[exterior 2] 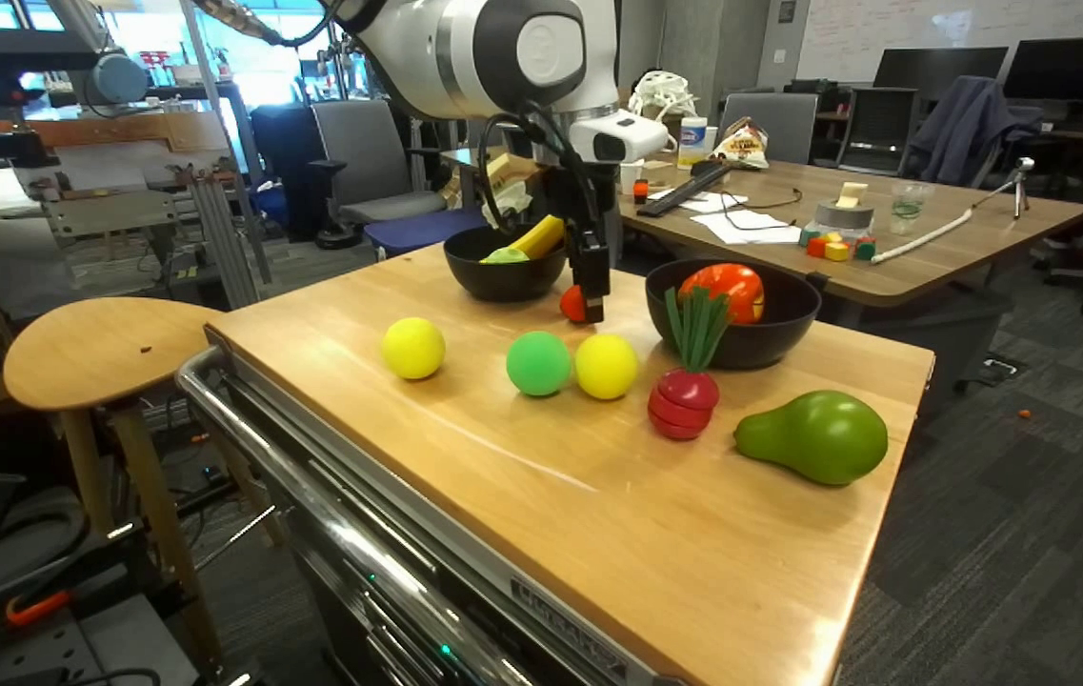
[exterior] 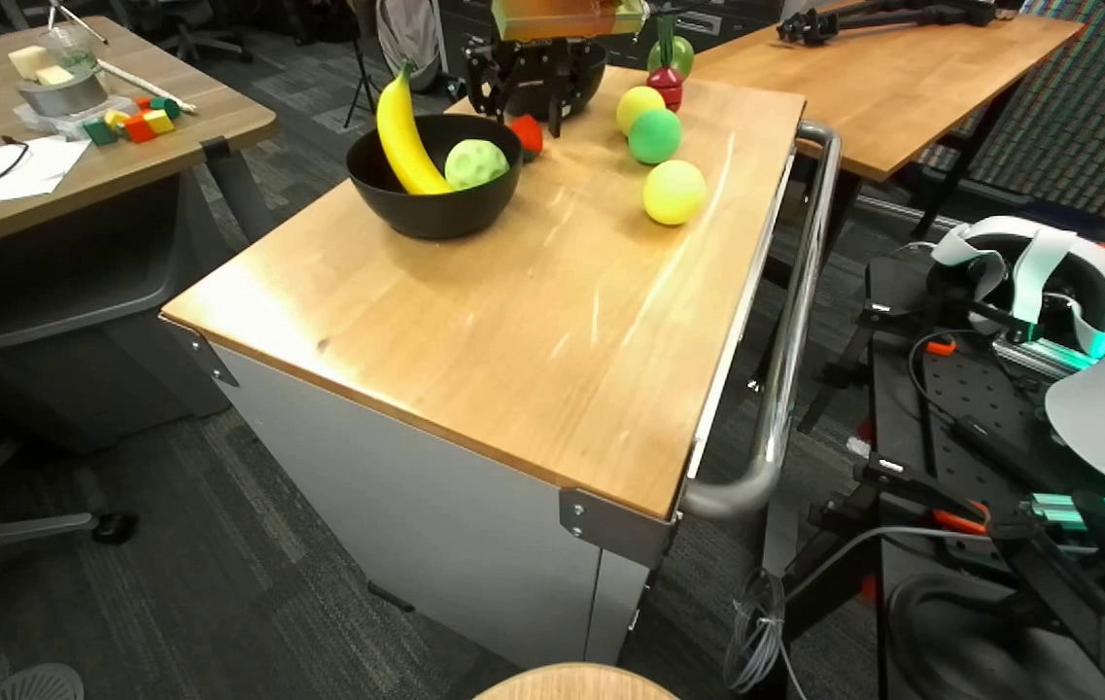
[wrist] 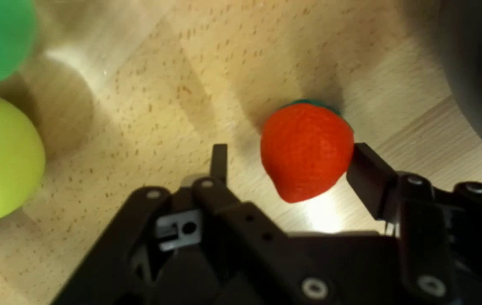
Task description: Pick up the fruit toys from the table and put them in the two black bowls.
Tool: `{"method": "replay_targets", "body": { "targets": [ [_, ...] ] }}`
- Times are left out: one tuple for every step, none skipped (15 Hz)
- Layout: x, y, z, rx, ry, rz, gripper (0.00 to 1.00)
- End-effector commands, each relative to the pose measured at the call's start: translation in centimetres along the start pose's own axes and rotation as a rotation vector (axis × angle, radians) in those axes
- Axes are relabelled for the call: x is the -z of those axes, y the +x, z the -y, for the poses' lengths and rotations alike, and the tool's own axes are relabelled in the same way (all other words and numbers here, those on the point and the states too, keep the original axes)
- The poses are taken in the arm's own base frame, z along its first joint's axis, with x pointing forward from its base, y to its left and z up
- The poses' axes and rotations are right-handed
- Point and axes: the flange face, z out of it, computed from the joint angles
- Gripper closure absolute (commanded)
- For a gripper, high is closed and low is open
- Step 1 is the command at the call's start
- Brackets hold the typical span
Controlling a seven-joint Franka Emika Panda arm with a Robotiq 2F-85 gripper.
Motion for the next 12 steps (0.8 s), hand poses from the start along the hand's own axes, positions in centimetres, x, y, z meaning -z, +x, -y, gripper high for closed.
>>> {"method": "replay_targets", "body": {
  "targets": [
    [0.2, 1.0, 1.0, -0.063, 0.003, 0.042, 0.58],
    [0.4, 1.2, 1.0, -0.078, 0.004, 0.059, 0.68],
    [0.9, 1.5, 0.9, -0.092, 0.011, 0.070, 0.74],
    [1.9, 2.0, 0.6, -0.103, 0.021, 0.075, 0.74],
    [3.3, 2.7, 0.2, -0.106, 0.034, 0.051, 0.75],
    [4.8, 3.9, -0.4, -0.109, 0.028, 0.000, 0.75],
    [6.2, 5.1, -0.9, -0.123, 0.037, -0.047, 0.75],
    [7.8, 6.6, -1.7, -0.145, 0.048, -0.100, 0.75],
    [8.9, 7.9, -2.6, -0.171, 0.055, -0.143, 0.75],
    [9.6, 9.1, -3.4, -0.200, 0.049, -0.171, 0.75],
    [10.0, 10.1, -4.1, -0.228, 0.039, -0.194, 0.75],
    [9.8, 10.9, -4.8, -0.252, 0.020, -0.206, 0.75]
  ]
}}
